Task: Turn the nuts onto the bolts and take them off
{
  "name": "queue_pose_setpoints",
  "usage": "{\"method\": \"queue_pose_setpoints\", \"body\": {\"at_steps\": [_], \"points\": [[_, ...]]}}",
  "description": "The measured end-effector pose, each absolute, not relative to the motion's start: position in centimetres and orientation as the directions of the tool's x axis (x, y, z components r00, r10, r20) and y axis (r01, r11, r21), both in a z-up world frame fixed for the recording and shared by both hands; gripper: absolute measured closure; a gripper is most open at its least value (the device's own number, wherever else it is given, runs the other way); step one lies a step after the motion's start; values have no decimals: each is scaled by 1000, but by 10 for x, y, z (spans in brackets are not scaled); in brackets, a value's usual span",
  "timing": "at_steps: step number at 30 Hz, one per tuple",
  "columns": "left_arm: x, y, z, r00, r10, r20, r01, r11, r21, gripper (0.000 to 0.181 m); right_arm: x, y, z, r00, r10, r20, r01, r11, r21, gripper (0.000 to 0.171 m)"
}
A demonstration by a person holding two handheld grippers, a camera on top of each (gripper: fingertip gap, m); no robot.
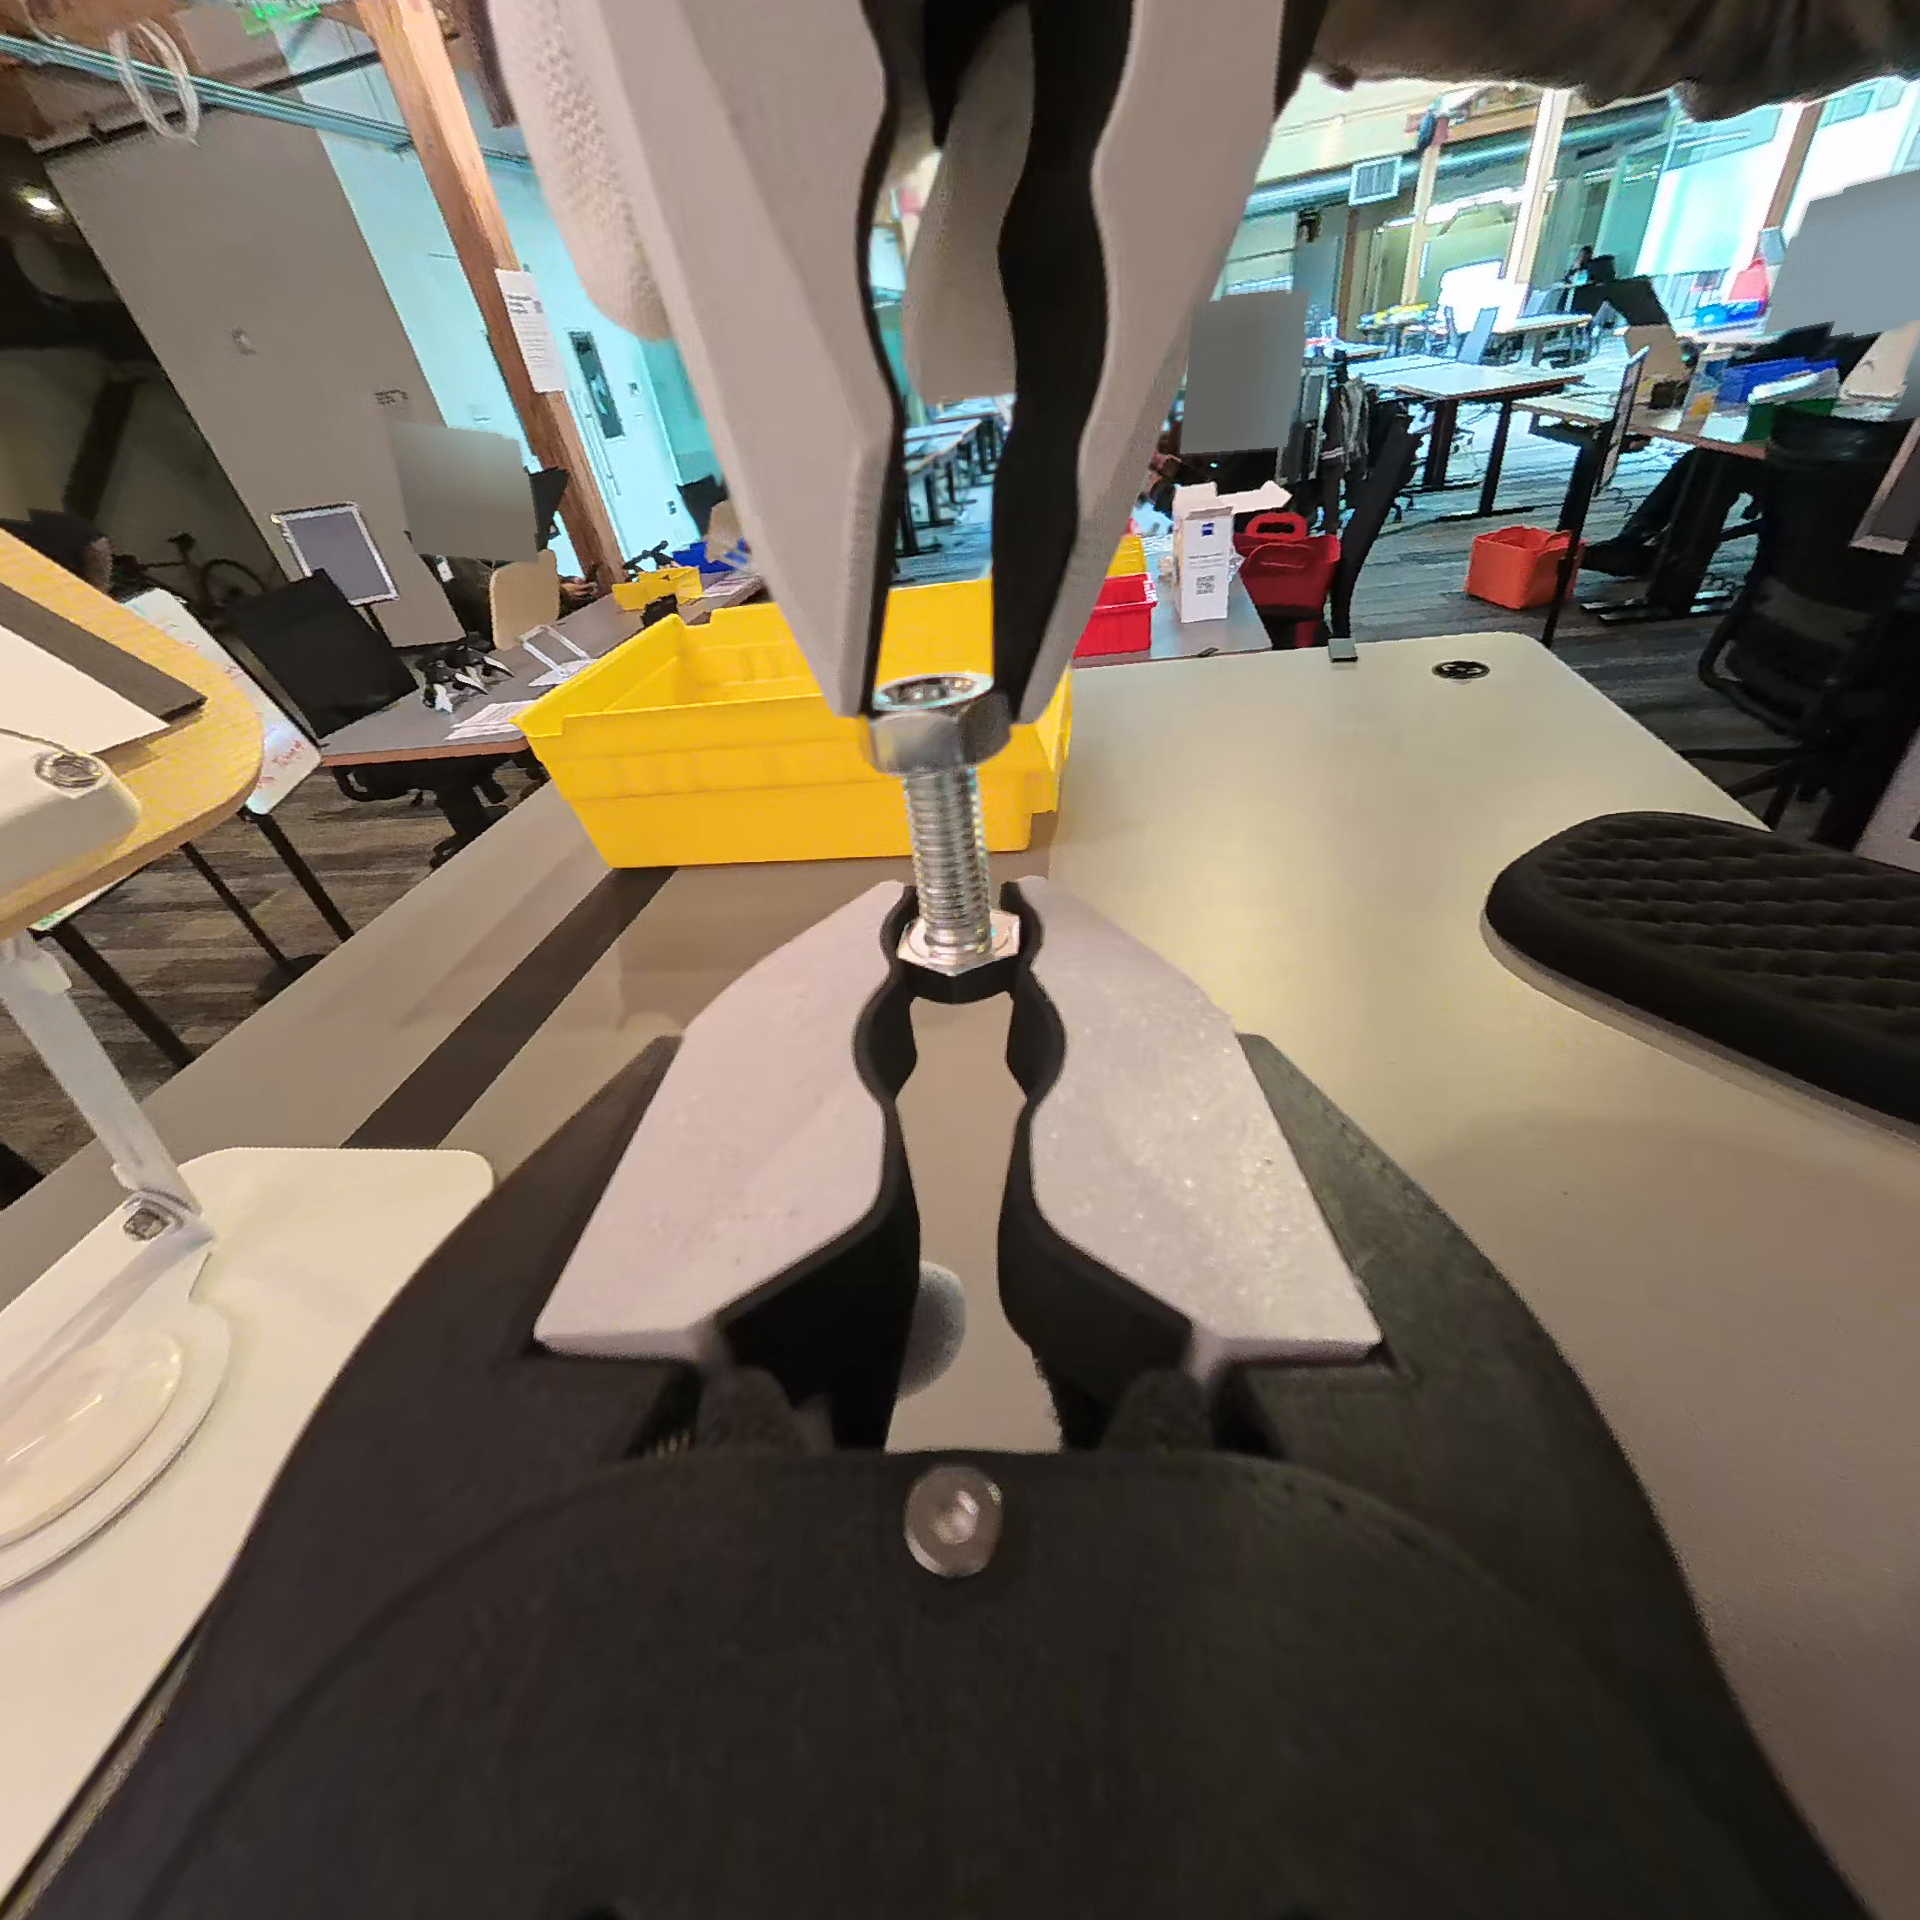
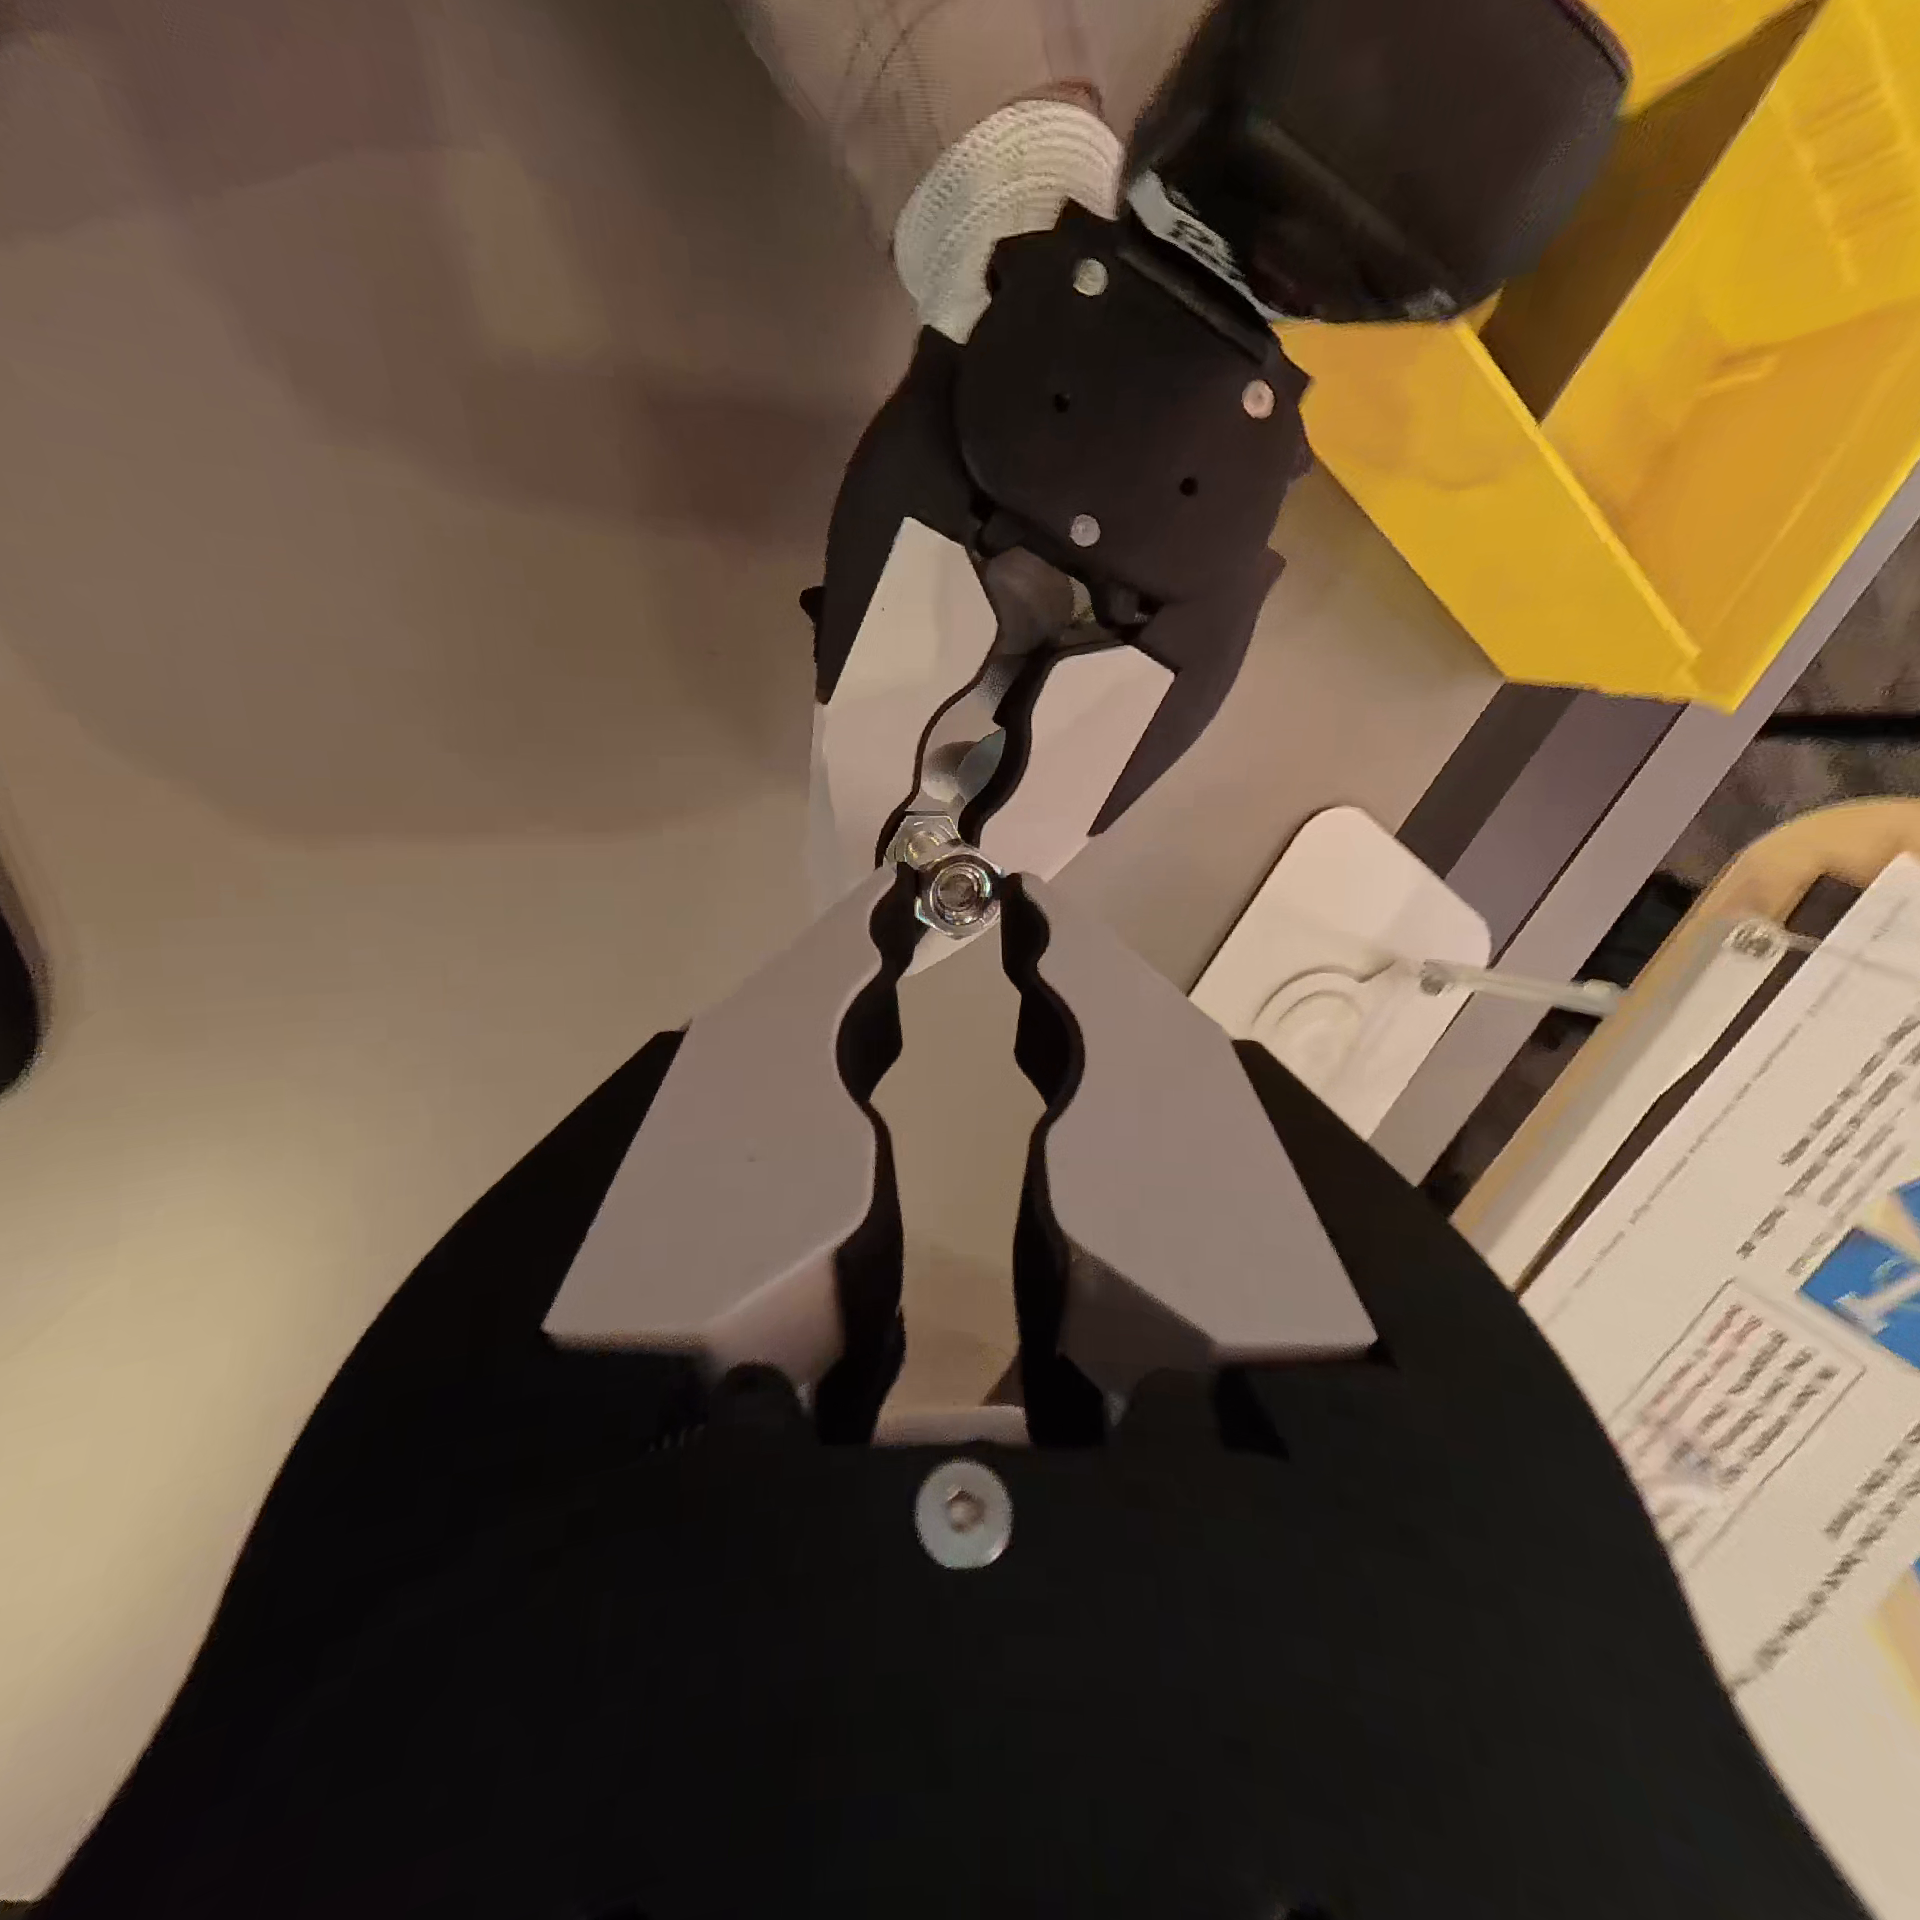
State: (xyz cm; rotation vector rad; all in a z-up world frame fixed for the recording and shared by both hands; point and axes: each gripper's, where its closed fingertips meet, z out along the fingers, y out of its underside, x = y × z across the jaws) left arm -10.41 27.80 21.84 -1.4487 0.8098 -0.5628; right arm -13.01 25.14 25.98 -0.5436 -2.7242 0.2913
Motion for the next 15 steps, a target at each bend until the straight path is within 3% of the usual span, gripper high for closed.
{"method": "queue_pose_setpoints", "body": {"at_steps": [3,6,9,11,13,15], "points": [[-112,285,218,671,-726,-153,-147,71,-987,168,-136,258,260,-779,576,248,502,809,-304,157],[-121,293,216,713,-682,-165,-166,65,-984,168,-144,265,258,-533,839,107,760,531,-375,157],[-120,295,208,713,-675,-188,-206,55,-977,167,-144,266,252,-385,923,7,844,355,-403,157],[-116,294,207,706,-686,-176,-197,49,-979,168,-141,265,251,-427,904,24,823,399,-404,157],[-112,291,211,690,-706,-161,-177,51,-983,168,-140,264,253,-543,832,109,741,536,-404,130],[-110,288,212,677,-719,-157,-172,52,-984,168,-136,263,256,-661,726,192,633,677,-376,129]]}}
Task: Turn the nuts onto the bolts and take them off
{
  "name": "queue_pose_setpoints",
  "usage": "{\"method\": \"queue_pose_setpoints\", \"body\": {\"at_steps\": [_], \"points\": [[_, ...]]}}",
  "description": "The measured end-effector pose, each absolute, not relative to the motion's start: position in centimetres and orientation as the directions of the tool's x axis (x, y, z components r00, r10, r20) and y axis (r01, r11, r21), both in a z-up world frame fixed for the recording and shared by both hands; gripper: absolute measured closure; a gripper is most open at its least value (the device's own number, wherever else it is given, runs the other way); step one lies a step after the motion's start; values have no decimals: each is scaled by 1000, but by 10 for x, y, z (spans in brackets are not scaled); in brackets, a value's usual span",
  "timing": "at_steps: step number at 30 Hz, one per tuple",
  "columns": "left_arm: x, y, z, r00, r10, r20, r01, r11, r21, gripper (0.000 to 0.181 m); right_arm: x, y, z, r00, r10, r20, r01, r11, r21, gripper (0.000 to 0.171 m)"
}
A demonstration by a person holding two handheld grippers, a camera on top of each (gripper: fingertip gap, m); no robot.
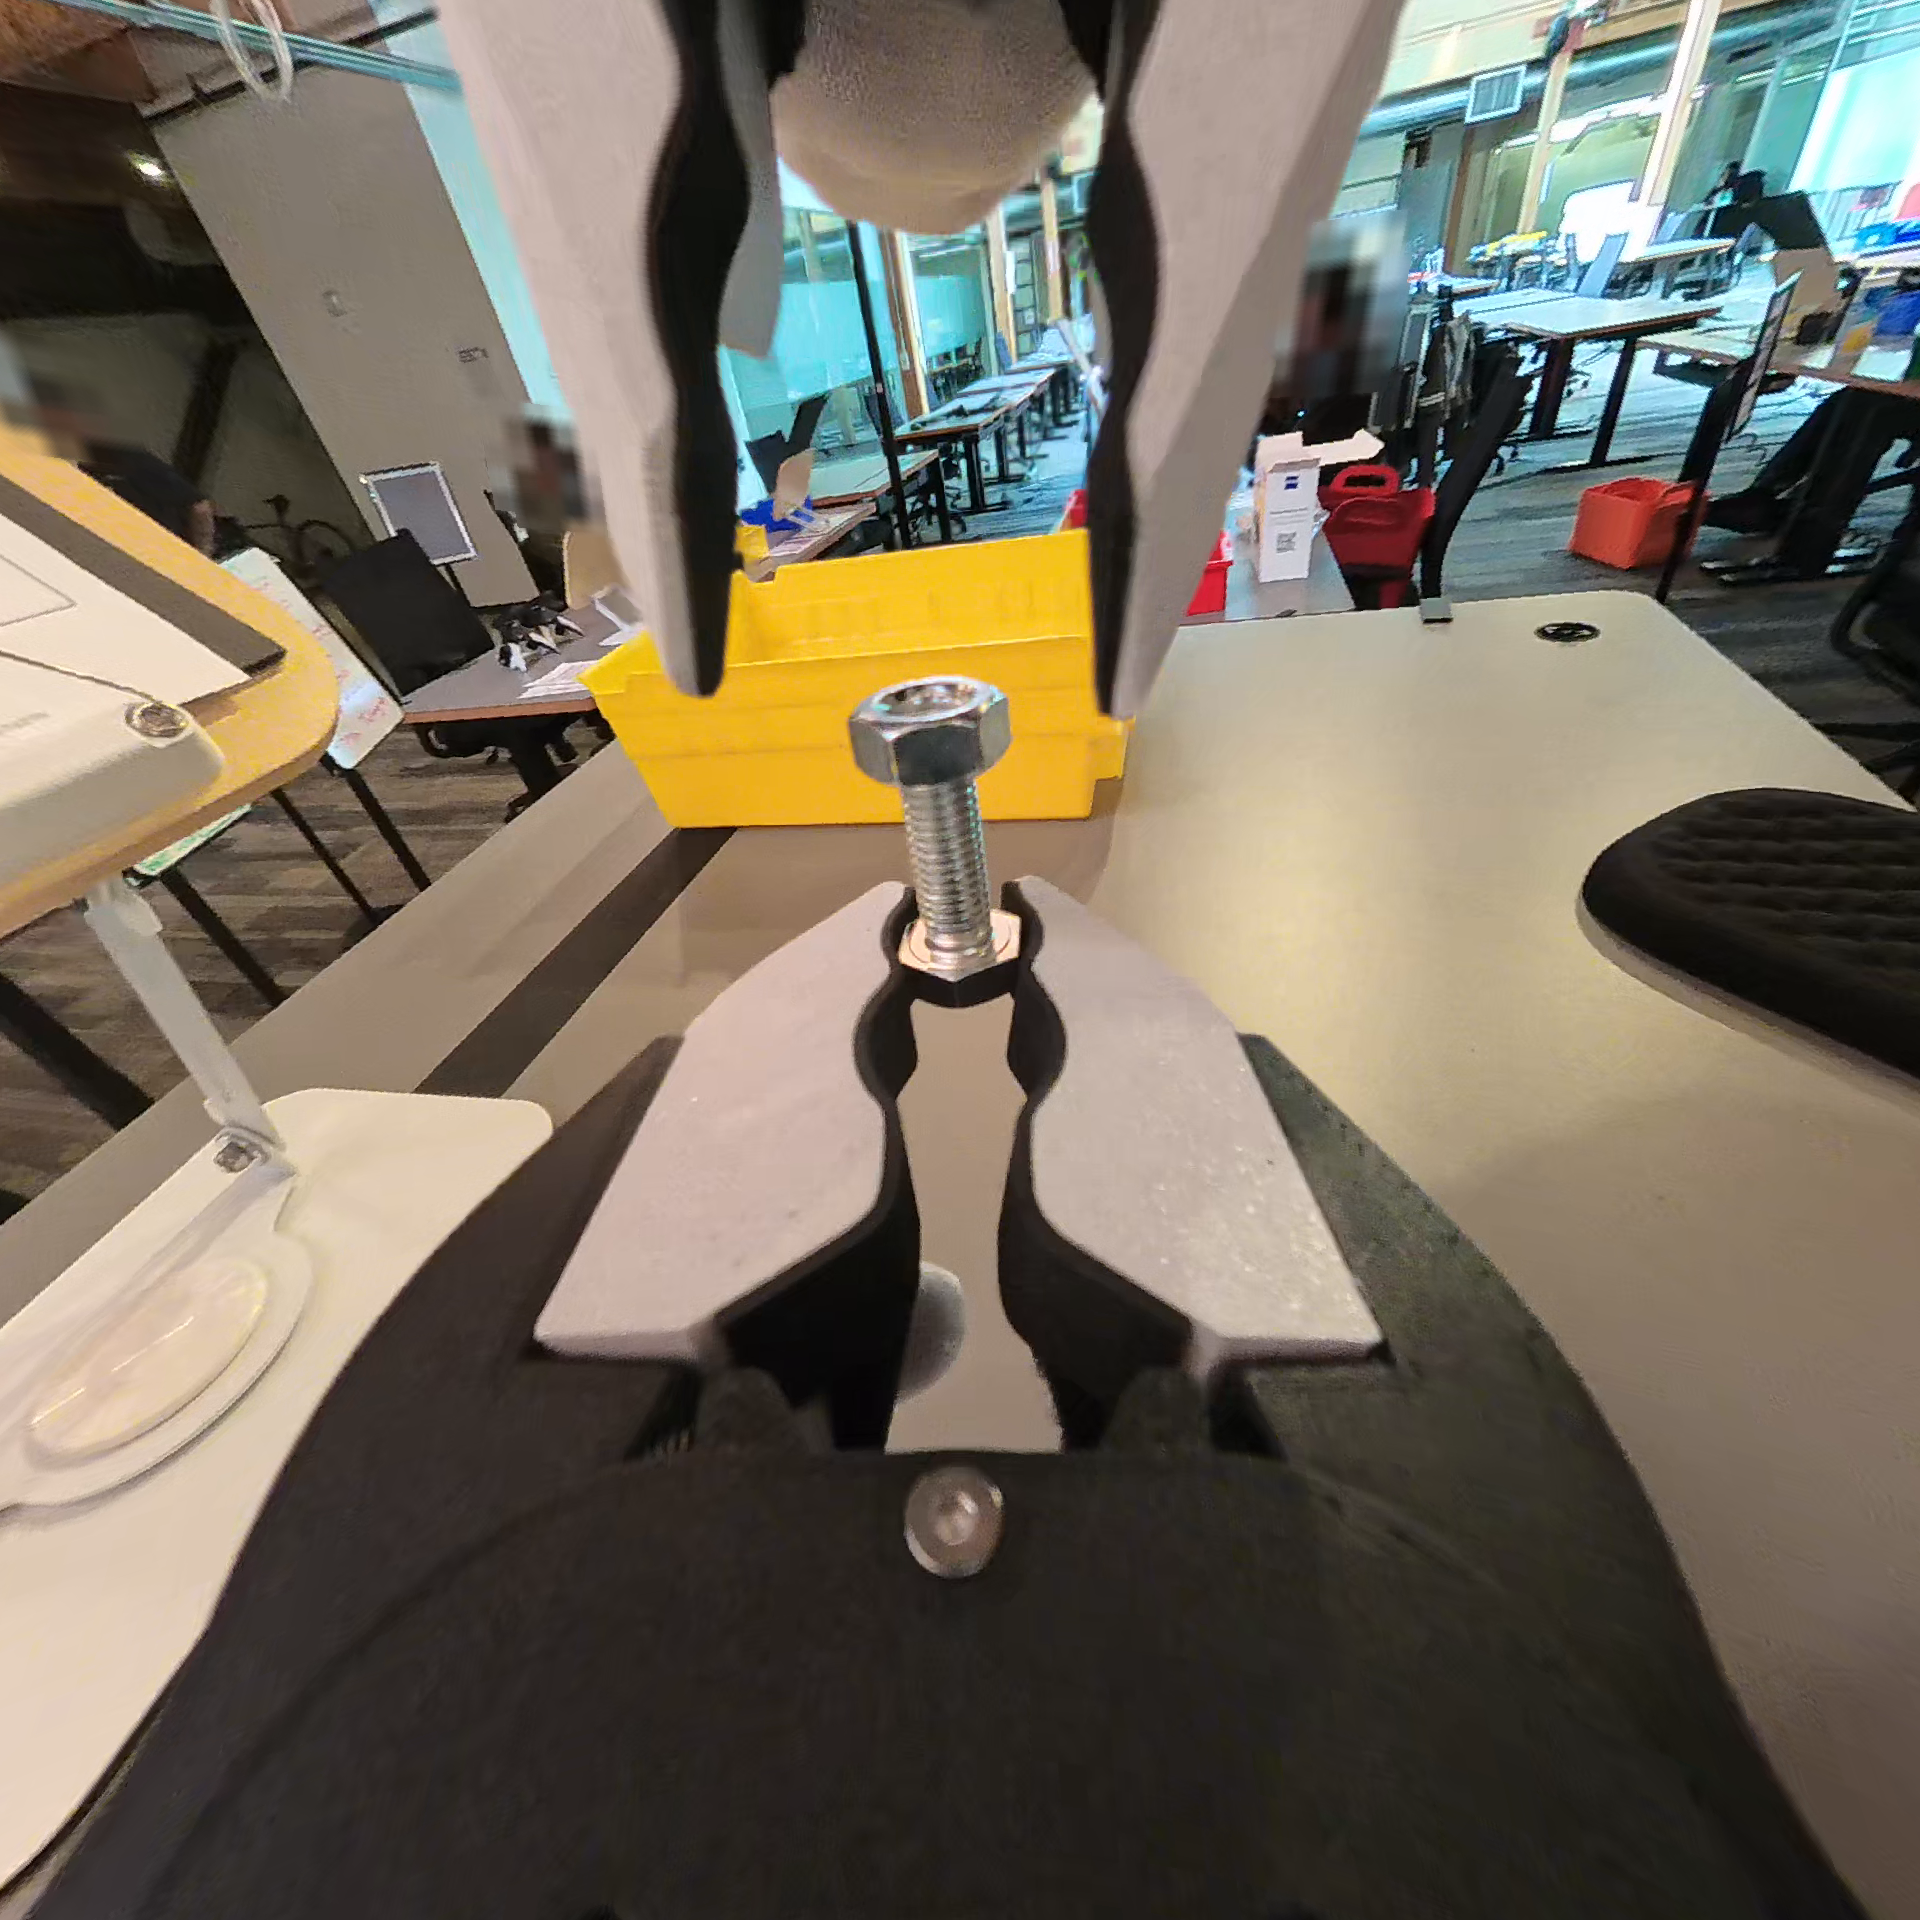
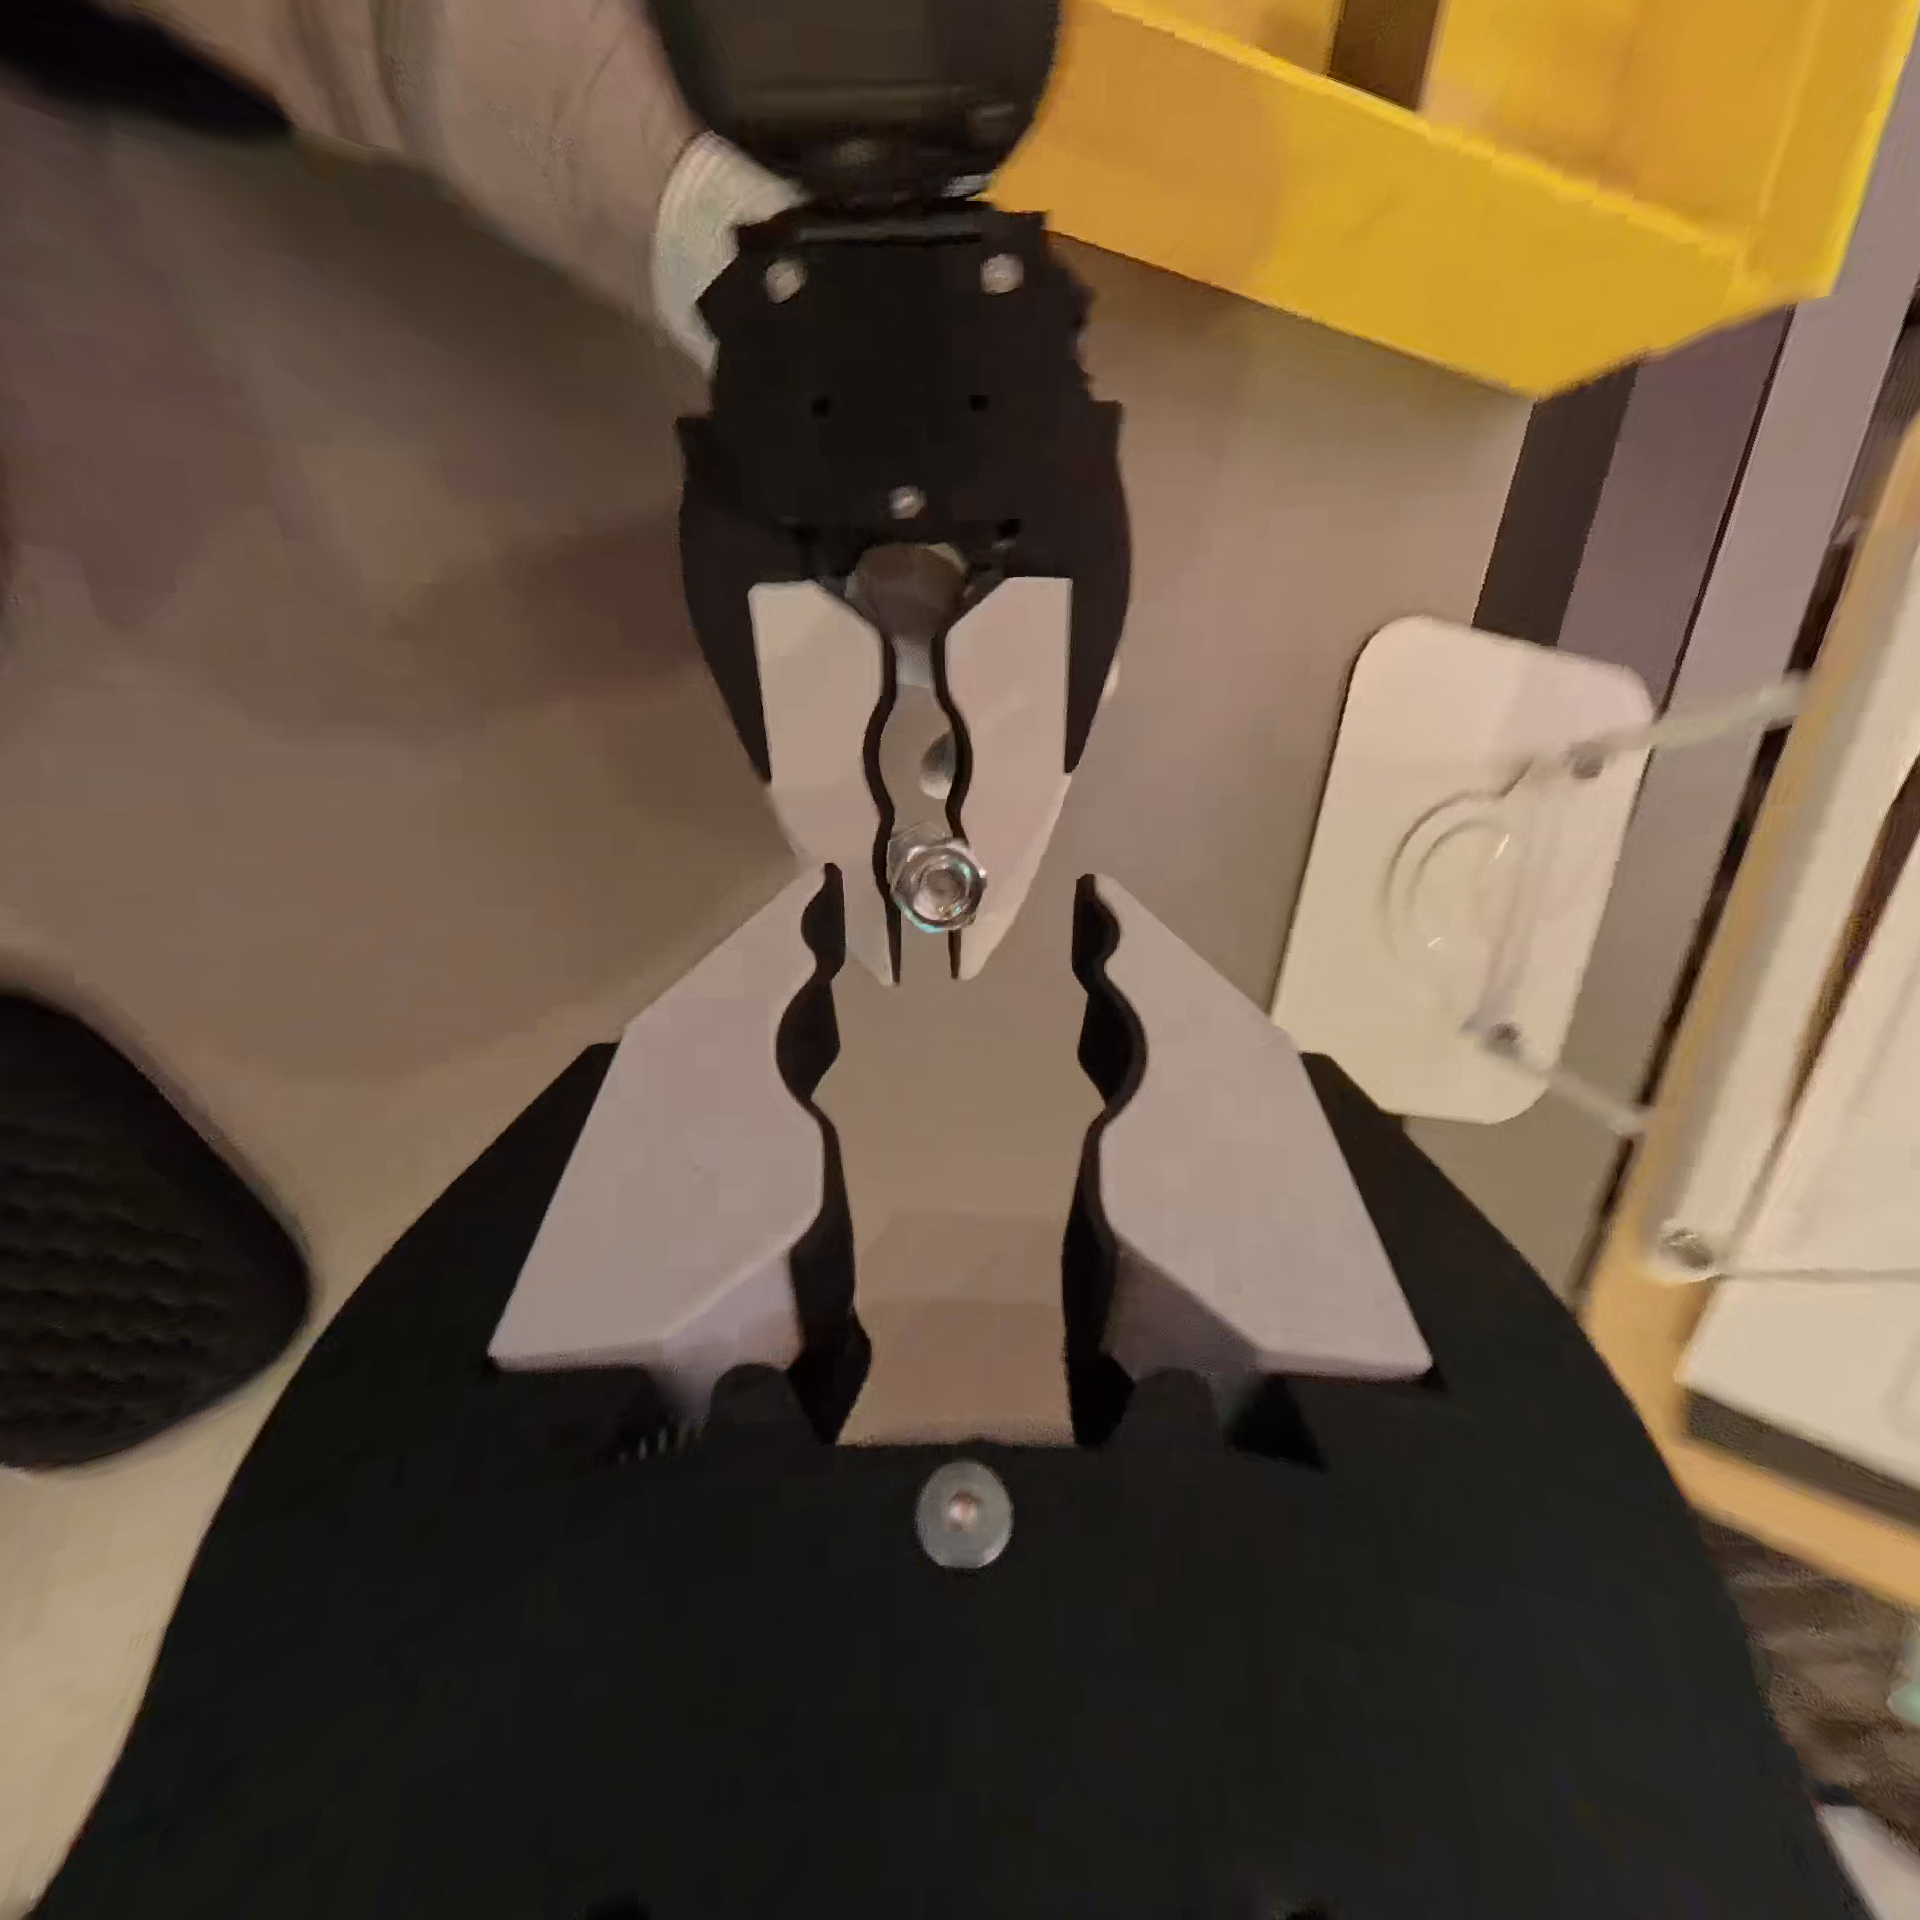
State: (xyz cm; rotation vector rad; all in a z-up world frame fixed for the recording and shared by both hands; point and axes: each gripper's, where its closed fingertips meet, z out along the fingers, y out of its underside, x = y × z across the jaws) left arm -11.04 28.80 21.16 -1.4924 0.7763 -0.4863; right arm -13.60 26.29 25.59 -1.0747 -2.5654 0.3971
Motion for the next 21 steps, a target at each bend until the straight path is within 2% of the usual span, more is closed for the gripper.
{"method": "queue_pose_setpoints", "body": {"at_steps": [5,7,12,15,17,21], "points": [[-106,284,214,654,-743,-142,-153,54,-987,168,-128,258,258,-828,452,332,380,887,-262,139],[-104,282,214,644,-752,-142,-153,56,-987,168,-125,258,255,-858,383,341,328,921,-209,142],[-102,281,214,637,-757,-148,-157,61,-986,168,-128,256,254,-873,359,330,301,929,-214,155],[-104,284,213,652,-741,-157,-169,60,-984,168,-129,259,253,-856,423,297,365,902,-231,155],[-110,289,213,681,-715,-156,-172,51,-984,168,-133,265,252,-794,552,255,496,831,-254,155],[-117,297,207,722,-670,-173,-203,35,-979,168,-137,272,247,-479,875,61,822,472,-319,155]]}}
